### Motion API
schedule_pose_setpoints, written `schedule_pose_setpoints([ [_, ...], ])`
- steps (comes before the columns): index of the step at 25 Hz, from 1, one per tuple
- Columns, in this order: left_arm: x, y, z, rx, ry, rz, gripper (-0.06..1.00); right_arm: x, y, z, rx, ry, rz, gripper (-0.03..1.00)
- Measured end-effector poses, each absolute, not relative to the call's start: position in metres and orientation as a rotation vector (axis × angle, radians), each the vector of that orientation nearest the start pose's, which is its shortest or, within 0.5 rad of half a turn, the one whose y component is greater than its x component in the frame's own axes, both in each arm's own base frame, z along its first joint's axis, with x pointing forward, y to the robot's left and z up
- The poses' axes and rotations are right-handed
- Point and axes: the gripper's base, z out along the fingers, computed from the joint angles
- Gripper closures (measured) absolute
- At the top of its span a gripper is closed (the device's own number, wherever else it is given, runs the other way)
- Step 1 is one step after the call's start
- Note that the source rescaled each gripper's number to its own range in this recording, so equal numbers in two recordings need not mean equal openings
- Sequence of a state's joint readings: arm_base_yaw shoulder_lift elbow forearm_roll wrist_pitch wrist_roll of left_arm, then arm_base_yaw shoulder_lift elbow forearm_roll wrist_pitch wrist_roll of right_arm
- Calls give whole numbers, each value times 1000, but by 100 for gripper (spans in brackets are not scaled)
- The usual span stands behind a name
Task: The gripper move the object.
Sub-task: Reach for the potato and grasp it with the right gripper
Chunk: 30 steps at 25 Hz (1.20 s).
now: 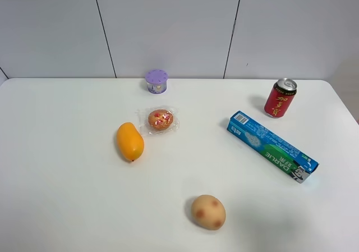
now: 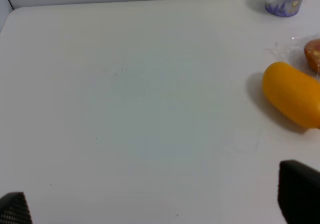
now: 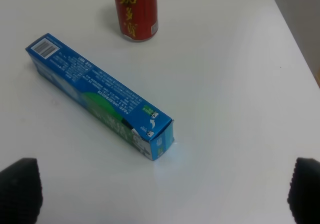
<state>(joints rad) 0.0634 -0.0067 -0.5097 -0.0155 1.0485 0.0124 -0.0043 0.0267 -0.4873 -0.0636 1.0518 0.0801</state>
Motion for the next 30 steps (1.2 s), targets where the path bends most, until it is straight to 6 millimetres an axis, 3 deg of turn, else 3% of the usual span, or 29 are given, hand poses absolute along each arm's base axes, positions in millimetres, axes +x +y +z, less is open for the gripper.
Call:
schedule_pose_setpoints([
  [30,-7,-2,281,-51,2015,30,-6,1,-5,275,89,2071,-30,-3],
])
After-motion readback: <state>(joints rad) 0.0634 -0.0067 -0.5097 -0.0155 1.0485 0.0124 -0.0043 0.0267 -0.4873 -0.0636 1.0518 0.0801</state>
